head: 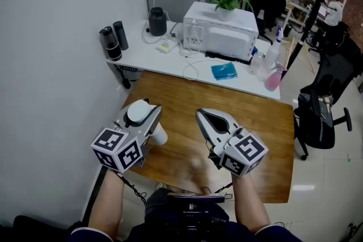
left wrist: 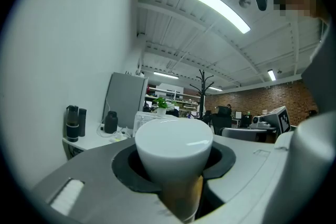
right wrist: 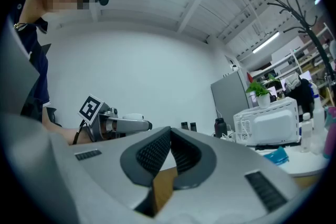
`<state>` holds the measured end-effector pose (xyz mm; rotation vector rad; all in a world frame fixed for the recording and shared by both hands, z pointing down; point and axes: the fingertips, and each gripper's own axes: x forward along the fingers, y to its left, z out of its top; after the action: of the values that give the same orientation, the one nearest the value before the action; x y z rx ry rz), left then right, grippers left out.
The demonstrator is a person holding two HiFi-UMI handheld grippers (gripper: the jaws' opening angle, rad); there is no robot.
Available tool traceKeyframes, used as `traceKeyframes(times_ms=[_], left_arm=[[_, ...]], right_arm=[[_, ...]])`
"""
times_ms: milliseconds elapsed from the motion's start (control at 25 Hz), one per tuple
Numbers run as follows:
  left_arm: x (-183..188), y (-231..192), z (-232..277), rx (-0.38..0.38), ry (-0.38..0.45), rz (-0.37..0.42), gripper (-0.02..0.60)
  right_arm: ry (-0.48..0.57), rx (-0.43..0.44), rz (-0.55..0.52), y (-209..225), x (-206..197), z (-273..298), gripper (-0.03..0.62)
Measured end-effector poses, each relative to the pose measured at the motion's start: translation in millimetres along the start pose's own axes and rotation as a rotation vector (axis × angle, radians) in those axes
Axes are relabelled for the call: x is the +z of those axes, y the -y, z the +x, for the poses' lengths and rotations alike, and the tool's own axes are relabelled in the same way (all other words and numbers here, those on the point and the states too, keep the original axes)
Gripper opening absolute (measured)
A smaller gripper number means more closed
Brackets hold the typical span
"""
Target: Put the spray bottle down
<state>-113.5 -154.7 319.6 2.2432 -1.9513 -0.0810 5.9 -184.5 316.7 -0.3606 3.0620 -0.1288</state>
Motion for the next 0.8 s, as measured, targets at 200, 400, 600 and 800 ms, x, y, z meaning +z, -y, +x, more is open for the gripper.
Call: traceKeyframes(times_ms=[200, 400, 600, 800], left_arm=[[2.8, 0.6, 26.1, -0.080, -0.006, 0.027, 0.196], [-4.9, -2.6, 46.6, -0.170, -0.012, 0.050, 0.196], [-5.8, -21.2, 59.1, -0.214, -0.017, 0.083, 0.196], [-12.3, -30.0, 70.1, -0.256, -0.021, 0.078, 0.196]], right_arm=[[-0.006, -0.058, -0.015, 8.2, -0.5, 1.0, 0.000], [-0.006, -0.146, -0.016, 21.5, -4.2, 4.7, 0.000], [-0.020, -0.214, -0.006, 24.0, -9.4, 17.8, 0.000], [-0.034, -0.271, -0.002, 30.0, -12.7, 21.9, 0.000]])
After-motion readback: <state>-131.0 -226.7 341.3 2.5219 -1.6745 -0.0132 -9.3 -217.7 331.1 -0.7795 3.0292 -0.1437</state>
